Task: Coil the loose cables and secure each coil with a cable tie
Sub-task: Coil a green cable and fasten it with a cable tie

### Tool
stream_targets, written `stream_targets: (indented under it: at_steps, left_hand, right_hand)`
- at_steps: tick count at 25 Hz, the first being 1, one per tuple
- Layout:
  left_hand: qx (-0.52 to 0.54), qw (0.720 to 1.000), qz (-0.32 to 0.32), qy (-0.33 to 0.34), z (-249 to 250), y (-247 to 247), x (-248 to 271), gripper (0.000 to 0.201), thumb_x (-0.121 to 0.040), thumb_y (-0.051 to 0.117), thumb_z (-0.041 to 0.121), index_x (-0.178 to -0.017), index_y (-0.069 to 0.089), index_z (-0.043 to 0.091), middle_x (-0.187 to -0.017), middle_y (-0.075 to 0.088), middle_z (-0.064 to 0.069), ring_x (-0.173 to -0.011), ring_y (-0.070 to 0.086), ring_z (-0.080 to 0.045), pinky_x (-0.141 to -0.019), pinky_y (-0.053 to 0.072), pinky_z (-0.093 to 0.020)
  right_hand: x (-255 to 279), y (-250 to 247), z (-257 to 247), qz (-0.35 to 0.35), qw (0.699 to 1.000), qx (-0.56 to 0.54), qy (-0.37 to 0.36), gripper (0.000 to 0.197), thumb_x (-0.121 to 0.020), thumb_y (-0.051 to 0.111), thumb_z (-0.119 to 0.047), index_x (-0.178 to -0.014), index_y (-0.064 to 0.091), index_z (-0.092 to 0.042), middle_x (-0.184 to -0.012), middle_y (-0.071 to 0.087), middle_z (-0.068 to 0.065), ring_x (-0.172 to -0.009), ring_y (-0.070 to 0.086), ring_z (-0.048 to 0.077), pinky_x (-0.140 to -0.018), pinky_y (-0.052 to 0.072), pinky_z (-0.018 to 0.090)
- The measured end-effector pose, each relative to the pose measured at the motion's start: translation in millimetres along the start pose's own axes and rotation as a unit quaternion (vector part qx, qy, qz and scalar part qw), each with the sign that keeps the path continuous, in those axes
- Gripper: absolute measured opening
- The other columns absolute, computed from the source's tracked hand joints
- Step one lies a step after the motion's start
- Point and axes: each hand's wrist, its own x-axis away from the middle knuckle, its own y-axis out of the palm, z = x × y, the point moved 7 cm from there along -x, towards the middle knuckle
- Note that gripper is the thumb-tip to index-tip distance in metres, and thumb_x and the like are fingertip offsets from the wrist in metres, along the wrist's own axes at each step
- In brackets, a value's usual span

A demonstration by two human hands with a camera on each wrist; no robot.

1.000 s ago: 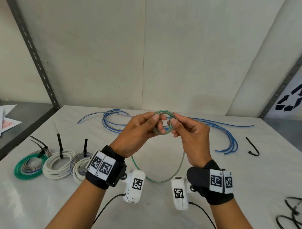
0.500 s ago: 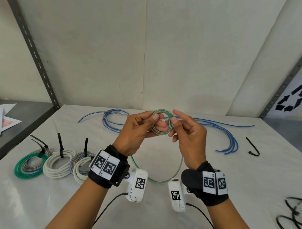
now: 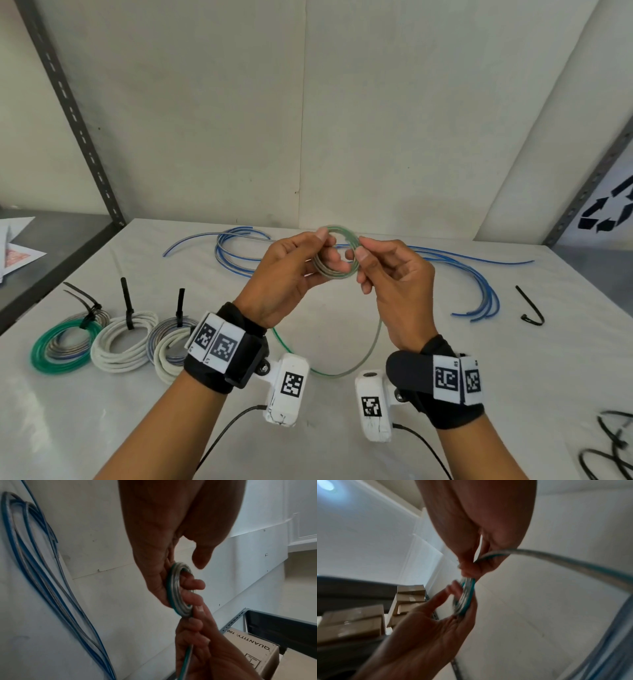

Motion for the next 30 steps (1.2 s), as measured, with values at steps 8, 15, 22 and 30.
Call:
stream_targets:
  at_steps: [8,15,22,30]
  left_hand:
    - [-0.275,0.956,-0.043,-0.097,-17,-1,4,0.048,-0.107,0.039,0.041,-0.07,0.046,0.011,-0.056,0.038,0.001,-0.051,0.048,-0.02,-0.069,0.047,-0.031]
    - [-0.332,0.943,-0.016,-0.01,-8,-1,3,0.059,-0.108,0.035,0.043,-0.054,0.05,0.025,-0.054,0.038,0.013,-0.048,0.044,-0.007,-0.07,0.044,-0.033]
    - [0.04,0.993,0.115,0.005,5,-21,-4,0.045,-0.111,0.029,0.032,-0.068,0.034,0.018,-0.06,0.02,0.004,-0.046,0.02,-0.01,-0.064,0.037,-0.027]
    - [0.063,0.99,0.122,-0.001,-5,-10,-3,0.045,-0.111,0.027,0.032,-0.069,0.034,0.017,-0.059,0.021,0.003,-0.048,0.021,-0.011,-0.057,0.022,-0.028]
  right_hand:
    - [5,3,-2,-0.191,0.962,0.196,-0.023,0.015,-0.094,0.069,-0.01,-0.099,0.076,-0.021,-0.084,0.075,0.002,-0.059,0.058,0.017,-0.06,0.052,0.033]
    - [7,12,-2,-0.165,0.967,0.189,-0.039,0.015,-0.095,0.067,-0.008,-0.103,0.076,-0.017,-0.084,0.073,0.001,-0.061,0.061,0.018,-0.062,0.051,0.026]
    - [7,11,7,-0.044,0.997,0.067,0.02,0.003,-0.094,0.066,-0.005,-0.092,0.068,-0.005,-0.088,0.076,0.011,-0.063,0.067,0.02,-0.044,0.046,0.027]
    - [14,19,14,0.022,0.999,-0.002,0.043,0.021,-0.084,0.078,-0.004,-0.085,0.057,0.0,-0.084,0.074,0.018,-0.06,0.063,0.021,-0.043,0.044,0.027]
